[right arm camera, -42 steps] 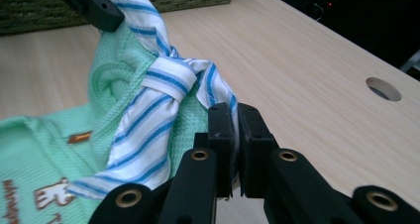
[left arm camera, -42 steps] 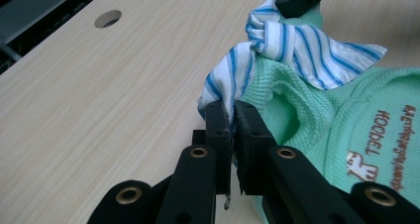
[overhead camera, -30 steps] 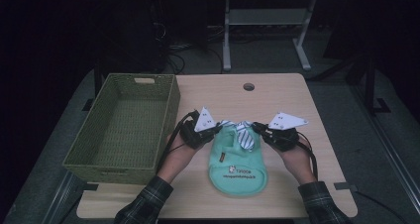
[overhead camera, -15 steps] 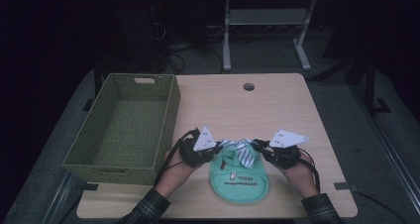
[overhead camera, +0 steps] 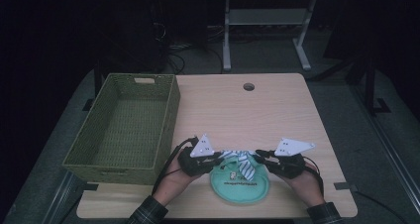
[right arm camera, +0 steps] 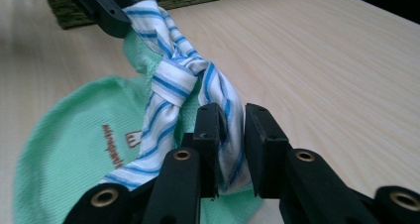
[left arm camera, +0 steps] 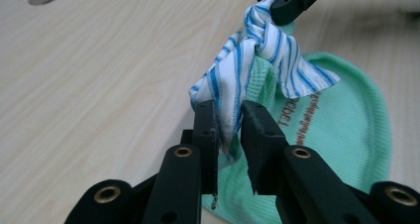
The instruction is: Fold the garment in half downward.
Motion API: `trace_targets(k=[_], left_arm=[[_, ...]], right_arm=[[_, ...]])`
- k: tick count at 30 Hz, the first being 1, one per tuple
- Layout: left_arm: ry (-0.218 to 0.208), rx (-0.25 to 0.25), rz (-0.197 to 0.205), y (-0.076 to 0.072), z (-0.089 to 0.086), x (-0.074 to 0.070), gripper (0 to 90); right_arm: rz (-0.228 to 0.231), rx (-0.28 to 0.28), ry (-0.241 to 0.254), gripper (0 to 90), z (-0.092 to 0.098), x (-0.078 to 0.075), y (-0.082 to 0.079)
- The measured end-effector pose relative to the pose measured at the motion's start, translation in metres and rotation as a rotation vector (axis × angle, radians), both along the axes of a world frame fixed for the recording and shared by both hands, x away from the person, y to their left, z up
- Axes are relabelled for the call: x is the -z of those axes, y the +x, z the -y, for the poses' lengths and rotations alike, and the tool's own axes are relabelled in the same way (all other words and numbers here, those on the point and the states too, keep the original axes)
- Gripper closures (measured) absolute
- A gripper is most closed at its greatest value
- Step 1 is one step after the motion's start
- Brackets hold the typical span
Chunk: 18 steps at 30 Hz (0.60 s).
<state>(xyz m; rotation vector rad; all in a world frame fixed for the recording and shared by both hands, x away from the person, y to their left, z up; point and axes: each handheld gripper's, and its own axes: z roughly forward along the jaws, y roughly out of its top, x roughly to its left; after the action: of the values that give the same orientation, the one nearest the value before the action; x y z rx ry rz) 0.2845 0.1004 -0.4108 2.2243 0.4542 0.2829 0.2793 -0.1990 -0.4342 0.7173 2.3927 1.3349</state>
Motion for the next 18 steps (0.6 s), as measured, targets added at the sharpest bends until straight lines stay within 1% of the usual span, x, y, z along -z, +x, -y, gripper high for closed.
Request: trace_targets(k=[1, 5, 7, 10, 11, 12, 15, 16, 18], left_arm=[[0.008, 0.007, -0.001, -0.001, -0.001, 0.0, 76.4], [0.002, 0.01, -0.02, -0.005, -0.002, 0.002, 76.5], [0.013, 0.022, -0.027, -0.007, -0.003, 0.002, 76.5], [0.009, 0.028, -0.049, -0.013, -0.004, 0.005, 76.5], [0.015, 0.034, -0.052, -0.014, -0.004, 0.006, 76.5], [0.023, 0.04, -0.056, -0.016, -0.004, 0.007, 76.5], [0.035, 0.049, -0.079, -0.02, -0.004, 0.01, 76.5], [0.035, 0.053, -0.084, -0.022, -0.004, 0.011, 76.4], [0.038, 0.057, -0.1, -0.024, -0.005, 0.013, 76.1]], right_arm=[[-0.009, -0.001, 0.002, 75.8, 0.0, 0.0, -0.002], [-0.024, -0.016, 0.013, 75.8, 0.003, 0.002, -0.007], [-0.031, -0.027, 0.015, 75.8, 0.003, 0.003, -0.01], [-0.048, -0.038, 0.014, 75.8, 0.004, 0.004, -0.014], [-0.058, -0.044, 0.017, 75.8, 0.004, 0.006, -0.017], [-0.059, -0.049, 0.015, 75.7, 0.004, 0.006, -0.018], [-0.073, -0.063, 0.011, 75.7, 0.004, 0.009, -0.021], [-0.085, -0.064, 0.014, 75.7, 0.004, 0.01, -0.023], [-0.092, -0.077, 0.01, 75.2, 0.005, 0.012, -0.024]])
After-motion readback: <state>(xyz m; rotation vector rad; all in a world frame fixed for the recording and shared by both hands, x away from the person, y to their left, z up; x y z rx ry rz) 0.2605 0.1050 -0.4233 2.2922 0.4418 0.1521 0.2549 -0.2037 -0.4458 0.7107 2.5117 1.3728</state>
